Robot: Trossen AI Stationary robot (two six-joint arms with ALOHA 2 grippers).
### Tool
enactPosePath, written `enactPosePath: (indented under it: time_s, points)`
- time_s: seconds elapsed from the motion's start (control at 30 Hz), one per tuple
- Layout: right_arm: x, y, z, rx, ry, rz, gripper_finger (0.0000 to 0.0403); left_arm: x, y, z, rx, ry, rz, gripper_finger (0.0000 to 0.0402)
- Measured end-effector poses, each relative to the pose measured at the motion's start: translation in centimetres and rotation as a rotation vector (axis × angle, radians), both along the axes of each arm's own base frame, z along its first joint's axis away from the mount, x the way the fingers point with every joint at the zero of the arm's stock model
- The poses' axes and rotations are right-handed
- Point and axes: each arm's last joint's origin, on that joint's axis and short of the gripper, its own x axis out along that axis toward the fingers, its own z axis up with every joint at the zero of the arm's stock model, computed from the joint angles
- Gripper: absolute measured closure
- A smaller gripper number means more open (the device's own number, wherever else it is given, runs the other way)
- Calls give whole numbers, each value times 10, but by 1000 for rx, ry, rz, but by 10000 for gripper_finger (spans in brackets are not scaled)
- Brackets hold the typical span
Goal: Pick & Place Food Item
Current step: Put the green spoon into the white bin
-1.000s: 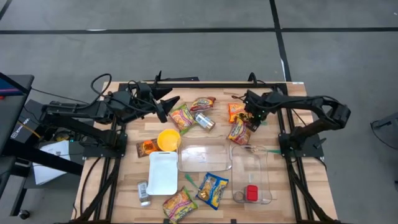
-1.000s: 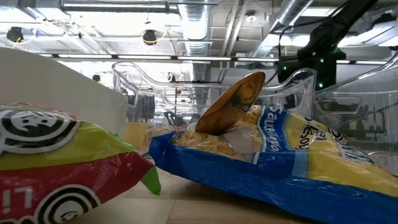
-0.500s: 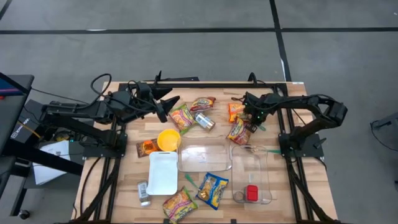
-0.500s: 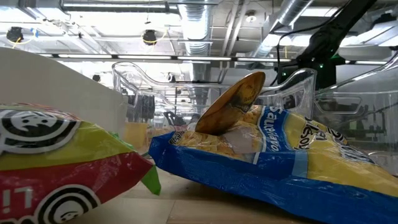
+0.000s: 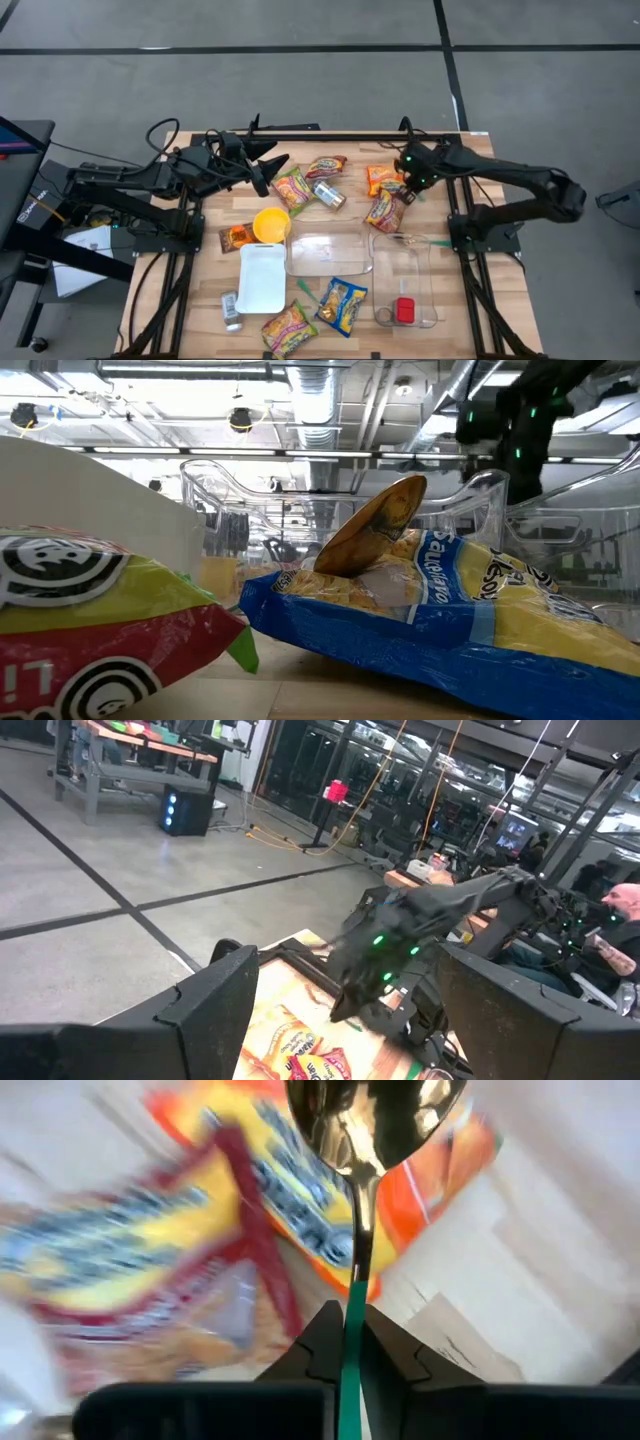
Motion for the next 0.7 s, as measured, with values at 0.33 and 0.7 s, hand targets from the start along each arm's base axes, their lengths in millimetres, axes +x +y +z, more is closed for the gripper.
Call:
enactPosePath:
  time_s: [0.33, 0.7]
  points:
    - [24, 44, 100, -17, -486, 66, 395, 20, -3, -10, 1, 34, -65, 105]
    - [73, 70, 164, -6, -822, 166, 395, 71, -9, -38, -5, 41, -169, 105]
